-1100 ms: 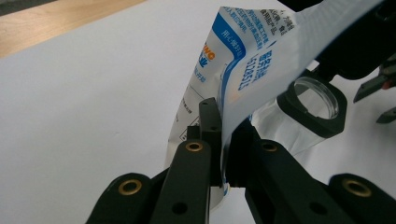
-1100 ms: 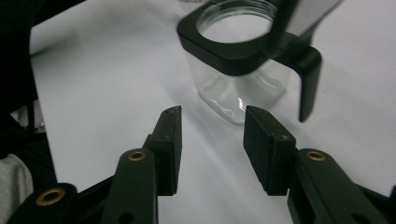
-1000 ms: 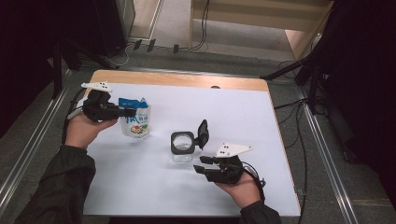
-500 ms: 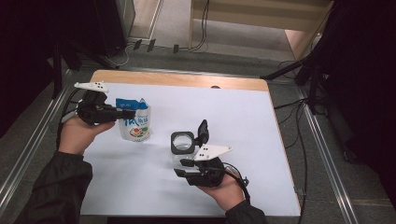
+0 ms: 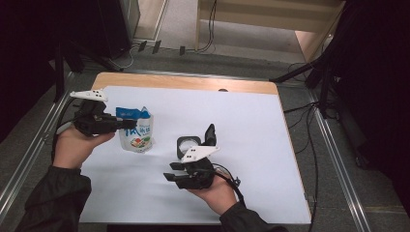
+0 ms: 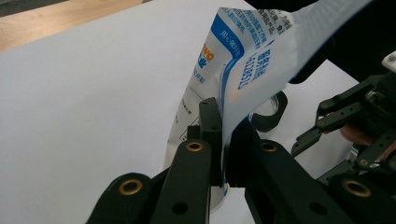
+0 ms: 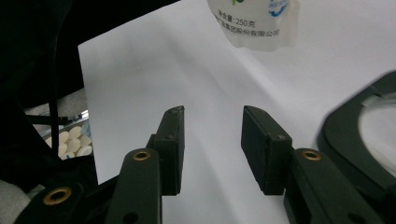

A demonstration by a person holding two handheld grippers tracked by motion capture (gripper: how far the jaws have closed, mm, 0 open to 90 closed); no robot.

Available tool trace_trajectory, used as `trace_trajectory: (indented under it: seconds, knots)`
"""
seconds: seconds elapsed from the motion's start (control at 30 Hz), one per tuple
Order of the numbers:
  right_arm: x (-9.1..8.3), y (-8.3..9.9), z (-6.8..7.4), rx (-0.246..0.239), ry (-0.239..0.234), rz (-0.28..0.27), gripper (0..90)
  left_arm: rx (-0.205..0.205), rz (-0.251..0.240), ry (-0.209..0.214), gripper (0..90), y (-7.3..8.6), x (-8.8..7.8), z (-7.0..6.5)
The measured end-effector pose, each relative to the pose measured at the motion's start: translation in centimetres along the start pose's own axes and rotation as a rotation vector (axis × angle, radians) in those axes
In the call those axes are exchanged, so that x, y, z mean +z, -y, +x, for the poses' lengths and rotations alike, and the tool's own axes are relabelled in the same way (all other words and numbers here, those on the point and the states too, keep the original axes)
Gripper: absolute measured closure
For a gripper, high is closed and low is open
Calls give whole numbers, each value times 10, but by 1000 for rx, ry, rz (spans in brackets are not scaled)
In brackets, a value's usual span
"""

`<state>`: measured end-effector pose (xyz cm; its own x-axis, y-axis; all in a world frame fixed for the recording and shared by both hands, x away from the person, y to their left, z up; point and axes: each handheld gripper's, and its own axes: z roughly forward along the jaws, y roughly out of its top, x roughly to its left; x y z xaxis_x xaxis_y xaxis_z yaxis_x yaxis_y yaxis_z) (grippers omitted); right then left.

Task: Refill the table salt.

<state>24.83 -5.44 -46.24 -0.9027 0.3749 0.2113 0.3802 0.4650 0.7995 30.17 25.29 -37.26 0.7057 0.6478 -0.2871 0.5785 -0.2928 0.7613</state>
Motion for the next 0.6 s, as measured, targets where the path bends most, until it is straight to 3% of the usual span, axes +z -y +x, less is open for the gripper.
trace_trajectory:
  seconds: [0.17, 0.43, 0.5, 0.6]
  knots:
    - [21, -7, 6, -21, -9, 3, 591, -1, -6, -3, 899, 2, -6, -6]
    - [43, -11, 5, -3, -6, 34, 581, 5, 1, -5, 898, 5, -10, -16]
    - [50, -12, 5, 14, 22, 33, 564, -1, 5, -2, 898, 6, -11, -18]
    - [61, -13, 4, 27, 63, 41, 449, 9, 12, -8, 899, 7, -12, -22]
